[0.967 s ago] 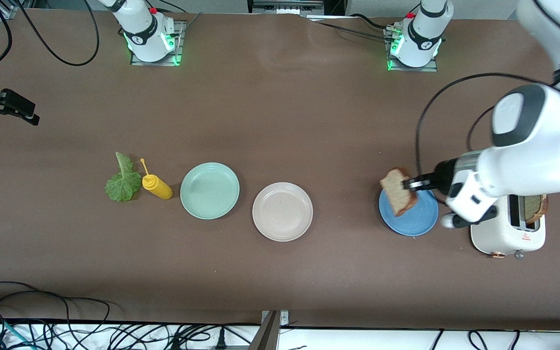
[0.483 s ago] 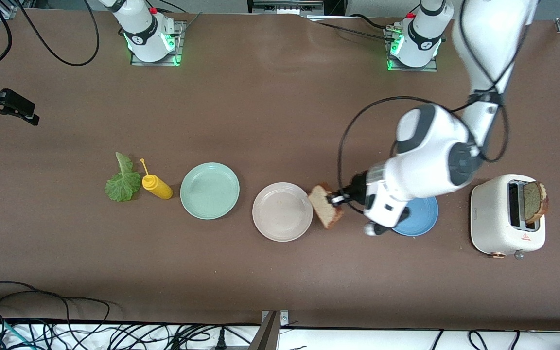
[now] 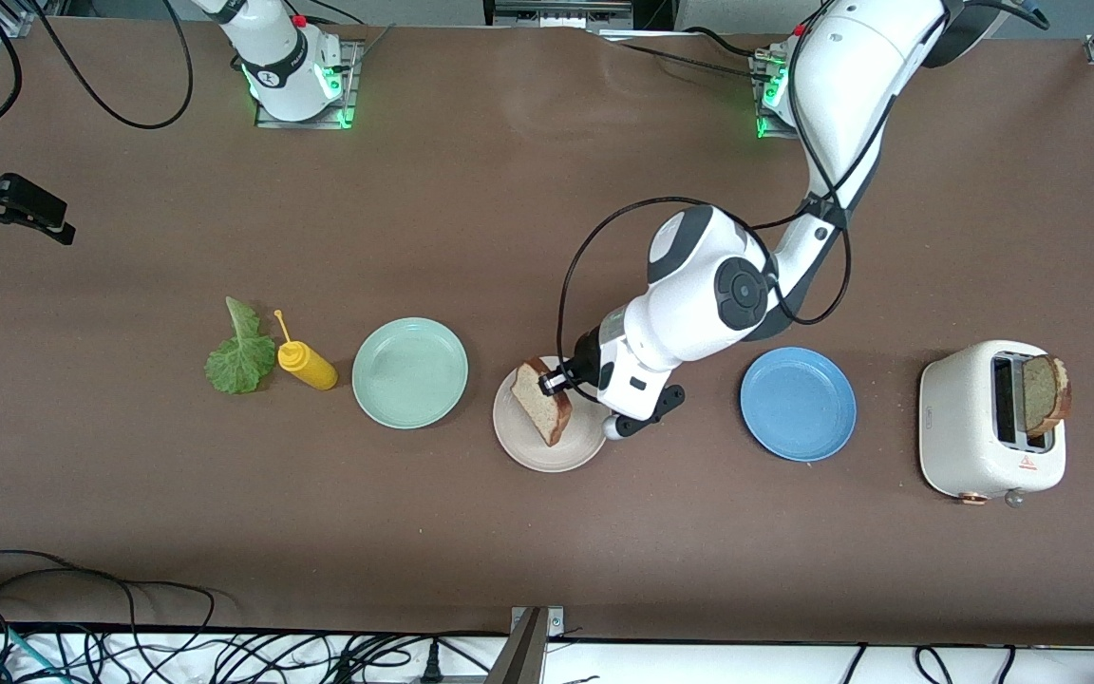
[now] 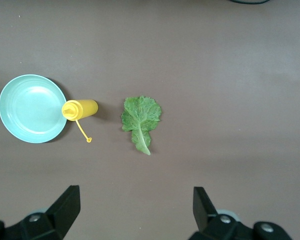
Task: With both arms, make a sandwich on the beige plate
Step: 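Lift the bread slice out and carry it to the beige plate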
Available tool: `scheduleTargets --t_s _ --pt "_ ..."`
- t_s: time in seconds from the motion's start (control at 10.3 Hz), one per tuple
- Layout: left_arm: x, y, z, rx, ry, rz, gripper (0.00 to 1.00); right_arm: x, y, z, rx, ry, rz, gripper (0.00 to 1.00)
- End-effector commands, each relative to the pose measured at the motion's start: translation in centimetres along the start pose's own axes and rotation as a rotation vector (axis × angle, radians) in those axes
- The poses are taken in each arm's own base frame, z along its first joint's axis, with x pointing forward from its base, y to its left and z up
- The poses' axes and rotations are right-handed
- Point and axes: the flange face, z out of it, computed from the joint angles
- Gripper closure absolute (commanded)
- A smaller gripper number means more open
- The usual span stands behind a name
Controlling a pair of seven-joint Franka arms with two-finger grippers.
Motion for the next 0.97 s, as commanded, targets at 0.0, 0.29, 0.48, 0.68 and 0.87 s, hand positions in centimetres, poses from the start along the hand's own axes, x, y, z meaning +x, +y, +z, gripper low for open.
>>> scheduleTargets --t_s 0.0,0.29,0.48,0.68,0.87 --pt "0.2 0.0 1.7 -0.041 0.017 -0.015 1.0 -0.3 0.2 -0.6 -0.012 -0.002 0.001 0.0" --pt "-0.2 0.0 3.5 -0.067 0.034 -0.014 1.0 -0.3 0.2 -0.6 -0.012 -0.002 0.001 0.0" --pt "-0.2 -0.5 4.0 -0.055 0.029 -0.019 1.0 -0.3 0.2 -0.6 -0.012 -0.002 0.003 0.0" --pt "0.0 -1.1 4.6 -0.043 0.026 -0.022 1.0 -0.3 0.2 -0.6 -0.007 0.0 0.004 0.0" --pt "0.3 -1.7 5.4 -0.033 0.02 -0.029 1.0 -0.3 0.2 -0.6 -0.007 -0.002 0.004 0.0"
